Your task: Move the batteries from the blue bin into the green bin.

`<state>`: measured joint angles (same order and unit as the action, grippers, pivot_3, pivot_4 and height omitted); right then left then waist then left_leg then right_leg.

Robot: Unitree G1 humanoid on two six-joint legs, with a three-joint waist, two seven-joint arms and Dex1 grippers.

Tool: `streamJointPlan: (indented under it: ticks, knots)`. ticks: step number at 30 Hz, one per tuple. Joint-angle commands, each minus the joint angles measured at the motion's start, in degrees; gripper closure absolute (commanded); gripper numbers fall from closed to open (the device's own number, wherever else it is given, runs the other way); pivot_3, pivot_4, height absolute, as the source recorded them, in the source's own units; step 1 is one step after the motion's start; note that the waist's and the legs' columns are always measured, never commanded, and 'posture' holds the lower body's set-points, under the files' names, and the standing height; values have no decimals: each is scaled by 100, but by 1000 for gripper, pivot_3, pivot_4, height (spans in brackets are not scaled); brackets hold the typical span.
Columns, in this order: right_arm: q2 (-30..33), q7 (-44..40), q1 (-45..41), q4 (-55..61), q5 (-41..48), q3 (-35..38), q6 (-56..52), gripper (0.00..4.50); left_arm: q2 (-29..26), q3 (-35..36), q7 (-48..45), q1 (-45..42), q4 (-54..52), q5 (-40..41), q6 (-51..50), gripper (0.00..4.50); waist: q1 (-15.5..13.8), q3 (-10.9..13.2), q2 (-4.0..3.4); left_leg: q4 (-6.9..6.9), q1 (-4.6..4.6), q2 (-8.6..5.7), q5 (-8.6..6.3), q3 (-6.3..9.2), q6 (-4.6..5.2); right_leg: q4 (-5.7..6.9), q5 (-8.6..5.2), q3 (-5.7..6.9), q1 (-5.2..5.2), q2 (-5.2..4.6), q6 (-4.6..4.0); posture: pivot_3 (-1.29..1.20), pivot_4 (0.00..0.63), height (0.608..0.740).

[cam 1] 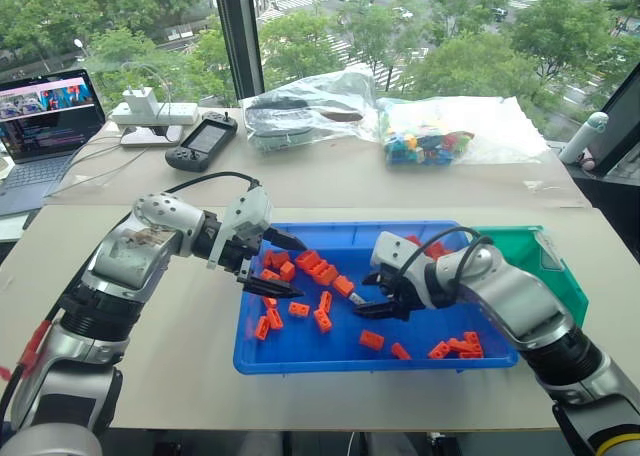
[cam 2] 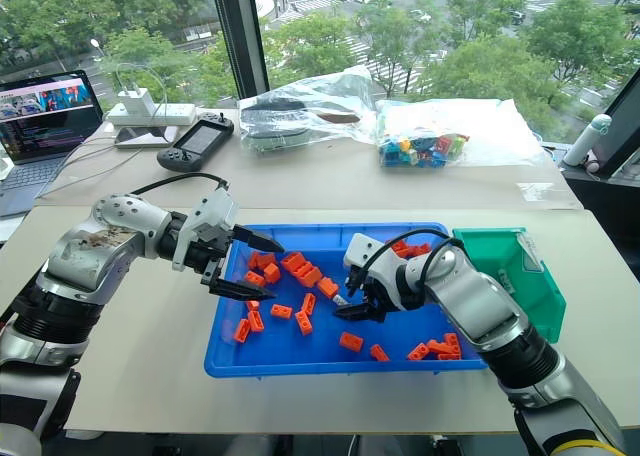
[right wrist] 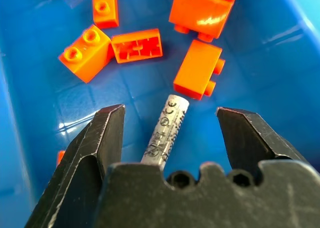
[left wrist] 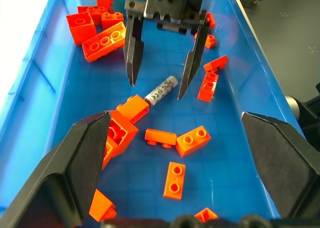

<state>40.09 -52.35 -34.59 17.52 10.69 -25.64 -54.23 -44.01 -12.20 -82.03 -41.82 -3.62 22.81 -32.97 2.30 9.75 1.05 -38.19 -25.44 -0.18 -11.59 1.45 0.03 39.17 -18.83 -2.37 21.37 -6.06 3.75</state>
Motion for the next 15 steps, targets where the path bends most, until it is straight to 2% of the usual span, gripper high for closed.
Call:
streamJointPlan:
  ticks: [1, 6, 11, 15]
  knots:
    - [-46, 133, 143, -22, -60, 14, 8, 2470, -181, 202, -166, 31, -147, 163, 36, 0, 3, -1, 2, 0, 2, 2, 0, 1, 0, 0, 0, 1, -2, 0, 0, 0, 150, 732]
    - [72, 105, 172, 92, -56, 79, 37, 4153, -287, 413, -154, 56, -14, 251, 41, 0, 9, -1, 2, 1, 8, 2, 0, 1, 0, -1, 0, 2, -2, 1, 0, 0, 150, 732]
    - [349, -206, 38, 376, 226, 427, -75, 4247, -277, 717, -49, 76, 159, 434, -2, 0, 8, 0, 1, 1, 8, 2, 0, 1, 0, -2, 0, 1, -1, 1, 0, 0, 150, 732]
    - [616, -471, -326, 539, 772, 1158, -459, 4247, -124, 980, 195, -16, 292, 576, -23, 0, 2, 0, 2, 1, 6, 2, 0, -1, 0, -4, 0, 0, -1, 0, 0, 0, 150, 732]
